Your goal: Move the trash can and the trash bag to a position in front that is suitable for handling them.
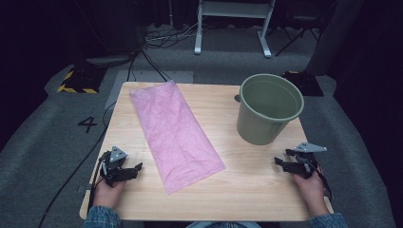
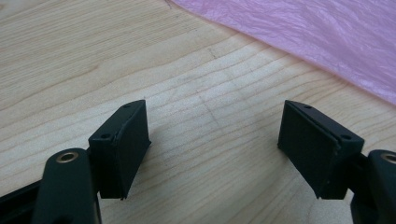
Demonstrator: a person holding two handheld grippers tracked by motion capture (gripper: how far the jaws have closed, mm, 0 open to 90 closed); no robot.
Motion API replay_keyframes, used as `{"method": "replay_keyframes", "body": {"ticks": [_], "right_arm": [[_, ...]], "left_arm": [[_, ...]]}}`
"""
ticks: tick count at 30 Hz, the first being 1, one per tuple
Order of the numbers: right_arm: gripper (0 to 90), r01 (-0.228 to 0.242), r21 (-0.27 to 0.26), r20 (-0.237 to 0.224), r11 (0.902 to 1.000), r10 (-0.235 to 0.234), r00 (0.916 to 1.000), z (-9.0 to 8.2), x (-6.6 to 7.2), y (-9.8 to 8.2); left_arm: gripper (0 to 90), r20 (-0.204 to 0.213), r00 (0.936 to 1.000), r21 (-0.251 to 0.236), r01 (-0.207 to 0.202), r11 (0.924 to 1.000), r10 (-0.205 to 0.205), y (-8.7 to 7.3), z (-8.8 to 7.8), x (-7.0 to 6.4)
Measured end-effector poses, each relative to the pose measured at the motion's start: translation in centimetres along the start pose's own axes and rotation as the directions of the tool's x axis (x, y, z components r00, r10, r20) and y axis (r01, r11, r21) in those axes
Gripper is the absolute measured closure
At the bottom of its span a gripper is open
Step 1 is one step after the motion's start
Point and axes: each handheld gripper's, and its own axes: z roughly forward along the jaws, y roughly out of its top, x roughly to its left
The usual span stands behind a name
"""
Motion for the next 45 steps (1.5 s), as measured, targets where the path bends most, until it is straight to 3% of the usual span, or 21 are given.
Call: {"method": "replay_keyframes", "body": {"ticks": [3, 5, 9, 15, 18, 20, 22, 27, 30, 36, 43, 45], "right_arm": [[31.6, 0.000, -0.002, 0.001, 1.0000, 0.000, 1.0000, 0.0, 0.0, 0.0], [34.8, -0.005, -0.005, 0.000, 1.0000, 0.005, 1.0000, -0.1, 0.1, 0.0], [39.2, -0.019, -0.011, 0.013, 0.9998, 0.019, 0.9997, -0.1, 0.0, -0.1], [38.4, -0.023, -0.010, 0.024, 0.9997, 0.023, 0.9995, -0.1, 0.1, -0.1], [41.3, -0.024, -0.012, 0.020, 0.9997, 0.024, 0.9995, -0.2, 0.1, -0.1], [51.7, -0.018, -0.020, 0.013, 0.9997, 0.018, 0.9998, -0.3, 0.0, -0.2], [53.1, -0.015, -0.022, 0.009, 0.9997, 0.015, 0.9998, -0.4, 0.1, -0.3], [56.7, -0.018, -0.017, 0.001, 0.9997, 0.018, 0.9998, -0.5, 0.1, -0.2], [56.0, -0.024, -0.026, -0.015, 0.9994, 0.023, 0.9996, -1.3, 0.2, 0.3], [47.5, 0.029, -0.103, -0.049, 0.9942, -0.034, 0.9982, -4.0, 1.5, 2.3], [45.5, 0.061, -0.129, -0.069, 0.9898, -0.071, 0.9951, -6.5, 2.1, 5.3], [44.7, 0.109, -0.157, -0.057, 0.9816, -0.119, 0.9912, -8.0, 2.5, 7.1]], "left_arm": [[27.4, 0.003, 0.9999, 0.009, 0.011, 0.9999, -0.011, 0.1, -0.2, -0.2], [31.3, 0.029, 0.9996, 0.009, 0.001, 1.0000, -0.002, 0.3, -0.1, -0.2], [29.9, 0.025, 0.9994, 0.015, -0.024, 0.9996, 0.024, 0.6, 0.3, -0.1], [27.3, 0.021, 0.9995, -0.003, -0.022, 0.9997, 0.022, 0.5, 0.5, 0.0], [27.0, 0.001, 1.0000, -0.003, 0.001, 1.0000, -0.001, 0.6, 0.6, 0.1], [26.4, -0.007, 0.9999, -0.003, 0.008, 1.0000, -0.008, 0.7, 0.7, 0.1], [23.3, -0.037, 0.9988, 0.002, 0.033, 0.9995, -0.033, 0.9, 0.9, -0.1], [18.6, -0.039, 0.9987, 0.008, 0.034, 0.9994, -0.033, 0.9, 1.0, 0.1], [12.8, -0.051, 0.9976, 0.018, 0.048, 0.9987, -0.047, 1.0, 1.2, 0.3], [14.7, -0.044, 0.9982, 0.015, 0.041, 0.9990, -0.041, 1.1, 1.2, 0.7], [14.9, -0.049, 0.9977, 0.014, 0.049, 0.9987, -0.048, 1.1, 1.2, 0.6], [14.9, -0.048, 0.9977, 0.015, 0.049, 0.9987, -0.048, 1.1, 1.2, 0.6]]}}
